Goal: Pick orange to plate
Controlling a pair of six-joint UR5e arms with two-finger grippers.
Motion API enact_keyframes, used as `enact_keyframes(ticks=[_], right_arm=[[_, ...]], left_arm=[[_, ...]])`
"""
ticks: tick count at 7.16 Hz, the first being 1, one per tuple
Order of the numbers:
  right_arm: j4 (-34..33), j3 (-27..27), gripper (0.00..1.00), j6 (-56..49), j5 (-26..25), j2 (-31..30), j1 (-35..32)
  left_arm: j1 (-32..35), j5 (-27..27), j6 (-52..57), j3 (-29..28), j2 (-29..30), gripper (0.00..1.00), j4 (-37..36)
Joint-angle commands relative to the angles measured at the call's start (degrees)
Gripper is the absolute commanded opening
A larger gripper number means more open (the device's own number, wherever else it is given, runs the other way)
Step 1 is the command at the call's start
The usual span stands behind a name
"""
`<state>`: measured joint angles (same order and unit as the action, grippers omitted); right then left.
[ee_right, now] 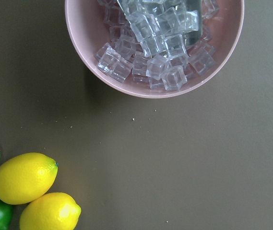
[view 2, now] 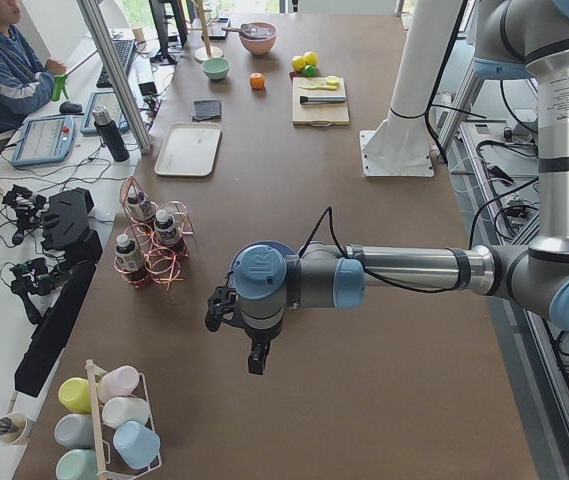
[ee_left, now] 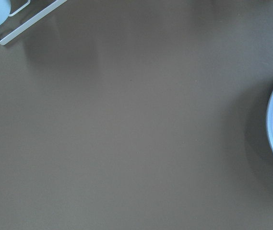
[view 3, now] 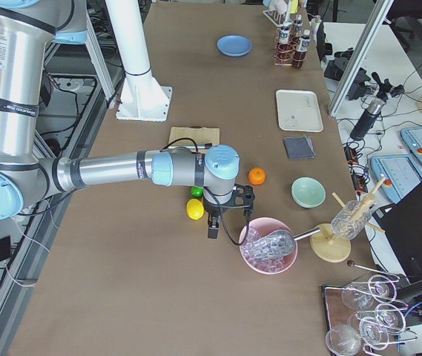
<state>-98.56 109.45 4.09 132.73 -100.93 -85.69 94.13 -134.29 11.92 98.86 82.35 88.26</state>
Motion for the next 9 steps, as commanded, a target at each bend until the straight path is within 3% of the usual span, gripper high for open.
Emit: enact_keyframes(ticks=[1,7,9], right_arm=[[0.0,-0.1,1.0,0.0,0.0,0.0,0.0],[0.0,-0.1,1.0,0.5,0.1,0.9,0.0],[0.5,-0.1,1.0,0.7,-0.2,2.3,0.0]], left_arm=[[0.3,-0.4,-0.1,0.5,0.0,0.98,0.1],[0.6,-0.4,0.1,1.5,1.5,0.98,0.7],[0.6,-0.4,-0.8,0.9,1.6,0.98,8.8]])
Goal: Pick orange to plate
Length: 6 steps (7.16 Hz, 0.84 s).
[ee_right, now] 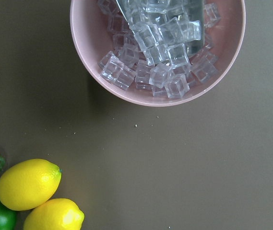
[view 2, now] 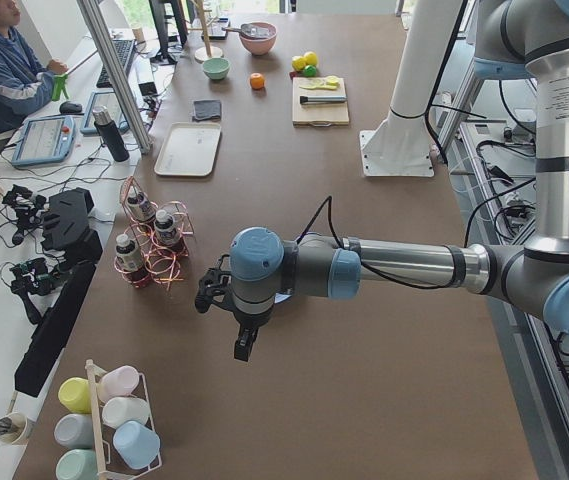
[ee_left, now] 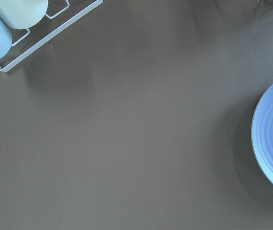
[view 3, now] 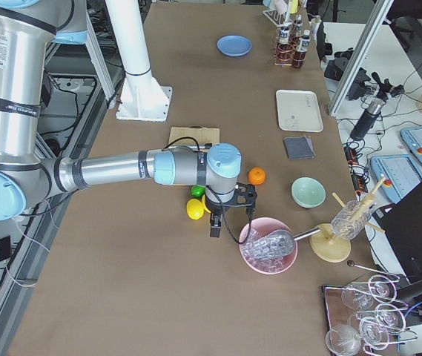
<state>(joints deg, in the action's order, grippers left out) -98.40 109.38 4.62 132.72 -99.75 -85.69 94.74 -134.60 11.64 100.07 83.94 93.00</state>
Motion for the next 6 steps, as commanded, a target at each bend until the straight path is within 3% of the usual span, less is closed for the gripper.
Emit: enact_keyframes(ticks=[1,3,4,5,6], right_arm=[[0.7,-0.1,1.0,0.0,-0.1,1.7,0.0],[6.5,-0.7,1.0,-0.1,-0.6,1.7,0.0],[14.4,-1.0,1.0,-0.4,-6.9,1.0,0.6],[17.9,-1.2,1.0,0.7,-7.5,1.0,1.4],[18.8,-0.8,1.0,9.4,-5.2,1.7,5.0]], left_arm=[[0.0,-0.2,-1.1,0.3,-0.6,0.98,4.8],[0.0,-0.2,-1.8,-0.3,0.0,0.98,6.3],[0.0,-0.2,-3.7,-2.1,-0.6,0.98,10.8],[-0.4,-0.2,-7.0,-2.9,-1.3,0.98,15.0],[-2.4,-0.2,-11.5,-6.3,-1.3,0.98,20.4]])
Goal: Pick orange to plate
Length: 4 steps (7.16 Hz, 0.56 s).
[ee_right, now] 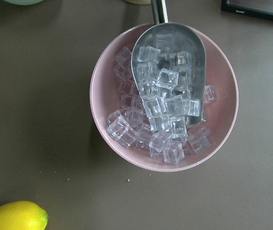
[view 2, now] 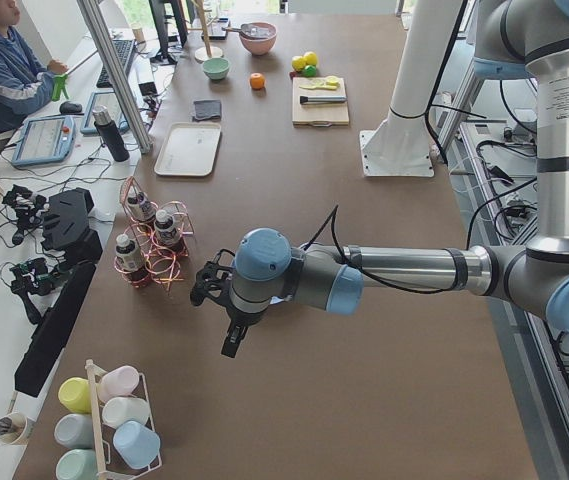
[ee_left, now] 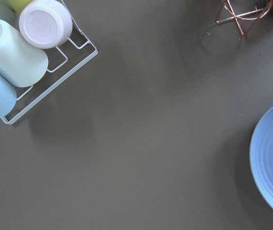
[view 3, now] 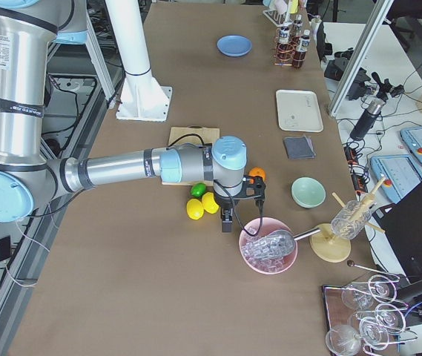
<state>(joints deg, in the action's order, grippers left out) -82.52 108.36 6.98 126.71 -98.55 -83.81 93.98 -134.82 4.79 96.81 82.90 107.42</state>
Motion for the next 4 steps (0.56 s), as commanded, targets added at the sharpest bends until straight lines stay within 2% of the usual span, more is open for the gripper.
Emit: enact_keyframes(ticks=[1,2,4], right_arm=[[6.2,0.6,1.0,16.3,0.6,0.9,8.1],[10.9,0.4,1.0,23.5,-1.0,1.5,12.9],[12.5,0.9,1.0,33.7,-1.5,6.0,19.4]], left_arm=[[-4.3,0.0,-7.8,-8.0,-0.3,0.98,13.5],[-8.6,0.0,-13.6,-11.8,-0.3,0.98,22.0],[-17.7,0.5,-30.2,-17.8,-0.3,0.98,40.3]])
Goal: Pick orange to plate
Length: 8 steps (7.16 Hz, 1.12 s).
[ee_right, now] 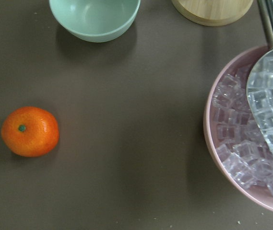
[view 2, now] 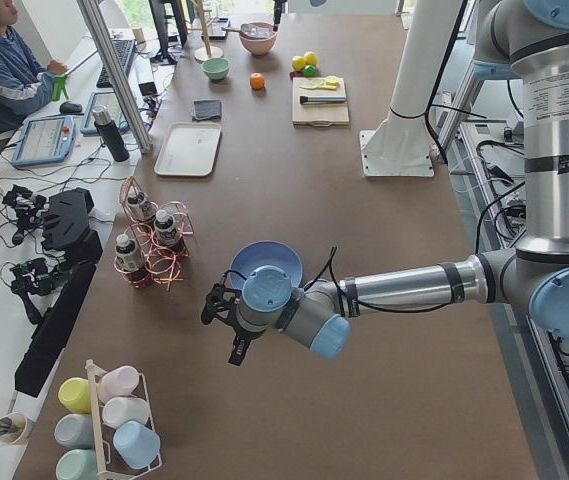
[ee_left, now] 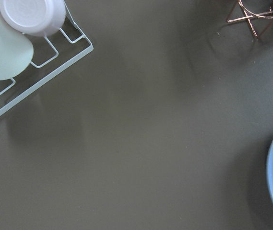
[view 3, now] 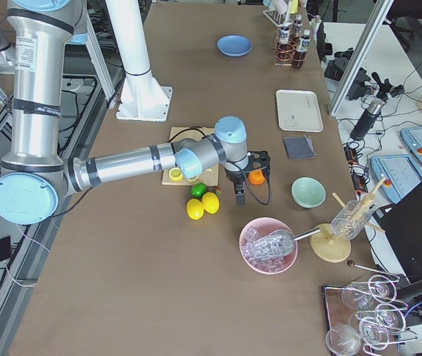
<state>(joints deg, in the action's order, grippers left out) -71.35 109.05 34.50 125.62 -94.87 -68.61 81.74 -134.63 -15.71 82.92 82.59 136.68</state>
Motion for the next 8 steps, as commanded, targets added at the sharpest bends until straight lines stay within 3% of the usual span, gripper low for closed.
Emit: enact_keyframes(ticks=[1,4,8], right_arm=[[1.3,1.3,1.0,8.5,-0.5,3.2,5.8],[1.3,1.4,1.0,10.5,-2.3,3.9,7.9],[1.4,1.4,1.0,10.5,-2.5,3.8,8.1]], left_arm=[[-8.9,0.4,-17.1,-4.7,0.0,0.98,15.3],[-16.2,3.9,-25.1,-4.8,0.0,0.94,20.0],[-17.9,4.4,-27.2,-6.1,1.6,0.77,20.9]])
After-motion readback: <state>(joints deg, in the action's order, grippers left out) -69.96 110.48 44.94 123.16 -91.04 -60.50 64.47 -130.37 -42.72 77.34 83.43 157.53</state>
